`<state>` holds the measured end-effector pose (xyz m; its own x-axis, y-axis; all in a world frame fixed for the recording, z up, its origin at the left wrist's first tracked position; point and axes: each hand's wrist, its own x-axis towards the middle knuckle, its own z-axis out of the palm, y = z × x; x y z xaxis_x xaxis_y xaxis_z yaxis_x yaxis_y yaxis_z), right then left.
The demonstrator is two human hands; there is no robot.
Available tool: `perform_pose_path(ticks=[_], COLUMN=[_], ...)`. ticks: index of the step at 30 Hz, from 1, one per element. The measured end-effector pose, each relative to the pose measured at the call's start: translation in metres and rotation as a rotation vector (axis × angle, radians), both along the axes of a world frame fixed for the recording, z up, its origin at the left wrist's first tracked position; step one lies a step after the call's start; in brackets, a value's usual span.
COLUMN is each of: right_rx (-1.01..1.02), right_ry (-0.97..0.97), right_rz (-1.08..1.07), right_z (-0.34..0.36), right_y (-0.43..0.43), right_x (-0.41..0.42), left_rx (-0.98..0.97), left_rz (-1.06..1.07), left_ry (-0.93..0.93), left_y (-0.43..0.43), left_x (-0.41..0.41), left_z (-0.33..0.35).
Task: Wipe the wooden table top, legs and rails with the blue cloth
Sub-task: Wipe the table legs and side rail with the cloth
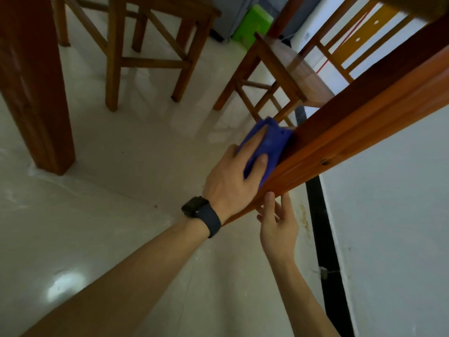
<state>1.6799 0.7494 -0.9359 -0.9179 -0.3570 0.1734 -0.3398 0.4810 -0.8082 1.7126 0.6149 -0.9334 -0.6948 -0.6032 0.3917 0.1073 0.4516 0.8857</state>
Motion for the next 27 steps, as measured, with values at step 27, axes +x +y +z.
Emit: perform_pose_path(ticks=[27], right_rx=[-0.183], right_ry=[-0.811], right_rz=[-0.077], right_z=[-0.045], right_y=[-0.014], right_x=[0.061], left_rx=[0.003], left_rz=[-0.233], left_ry=[-0.751], left_y=[-0.034], left_x=[0.106], left_z=[-0.058])
